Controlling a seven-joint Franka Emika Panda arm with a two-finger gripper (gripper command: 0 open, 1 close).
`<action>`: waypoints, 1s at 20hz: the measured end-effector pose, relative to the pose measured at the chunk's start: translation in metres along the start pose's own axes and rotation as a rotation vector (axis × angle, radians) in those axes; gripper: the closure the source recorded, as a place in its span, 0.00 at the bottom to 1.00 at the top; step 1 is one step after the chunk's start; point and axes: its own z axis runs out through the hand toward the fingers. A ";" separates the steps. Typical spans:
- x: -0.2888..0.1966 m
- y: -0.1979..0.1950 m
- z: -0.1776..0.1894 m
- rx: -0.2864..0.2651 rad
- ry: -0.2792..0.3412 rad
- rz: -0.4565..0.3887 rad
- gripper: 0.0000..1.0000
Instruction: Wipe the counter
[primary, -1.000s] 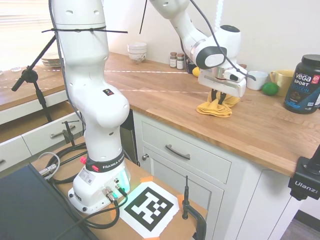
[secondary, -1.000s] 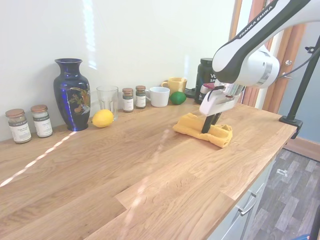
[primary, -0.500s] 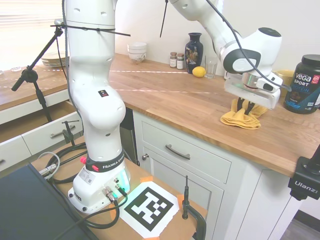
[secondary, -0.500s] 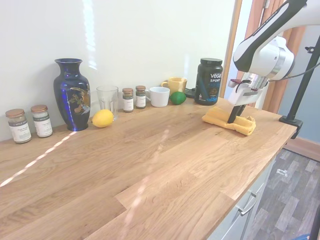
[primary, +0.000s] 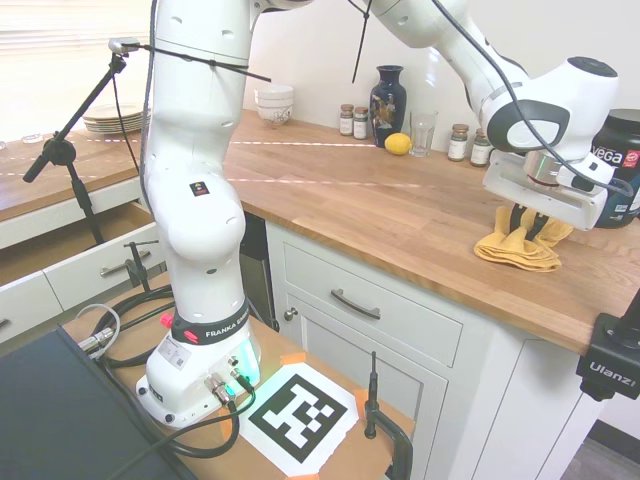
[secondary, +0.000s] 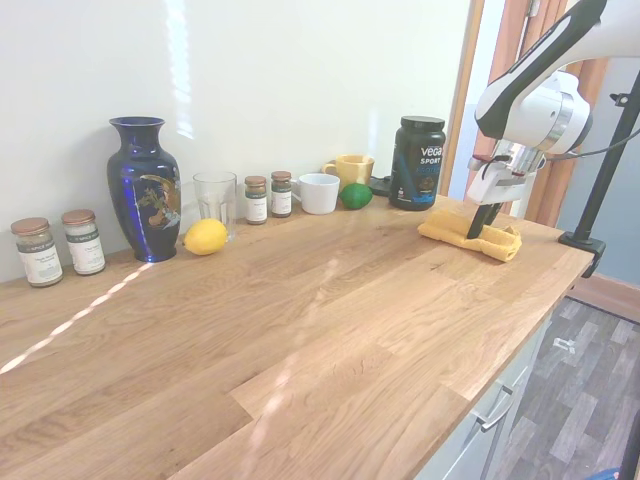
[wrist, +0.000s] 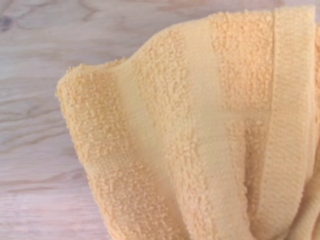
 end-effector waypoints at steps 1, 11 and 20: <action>0.000 0.000 0.000 -0.002 0.000 -0.001 0.00; 0.001 0.000 0.000 -0.004 0.014 0.005 0.00; 0.003 0.001 -0.002 -0.005 0.039 0.006 0.00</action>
